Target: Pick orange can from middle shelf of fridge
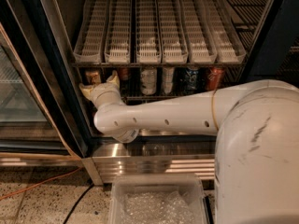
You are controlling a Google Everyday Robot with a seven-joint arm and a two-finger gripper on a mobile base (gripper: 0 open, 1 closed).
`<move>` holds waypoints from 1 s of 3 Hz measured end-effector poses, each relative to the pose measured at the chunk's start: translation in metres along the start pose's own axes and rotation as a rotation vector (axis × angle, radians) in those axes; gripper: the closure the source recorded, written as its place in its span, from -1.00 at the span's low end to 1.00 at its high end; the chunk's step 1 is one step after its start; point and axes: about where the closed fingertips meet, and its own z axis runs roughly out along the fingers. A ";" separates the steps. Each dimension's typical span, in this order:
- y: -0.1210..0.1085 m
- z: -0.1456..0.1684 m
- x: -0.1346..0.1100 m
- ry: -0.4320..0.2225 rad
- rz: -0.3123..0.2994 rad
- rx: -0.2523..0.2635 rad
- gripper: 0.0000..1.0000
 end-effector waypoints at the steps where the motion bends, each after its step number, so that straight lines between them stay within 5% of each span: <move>1: 0.004 0.002 0.000 0.003 0.000 -0.010 -0.56; 2: 0.008 0.039 0.012 0.034 -0.023 -0.013 -0.58; 3: 0.006 0.043 0.011 0.034 -0.021 -0.008 -0.58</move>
Offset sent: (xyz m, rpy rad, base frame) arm 0.0004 0.0249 -0.0061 -0.0129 0.0128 0.0510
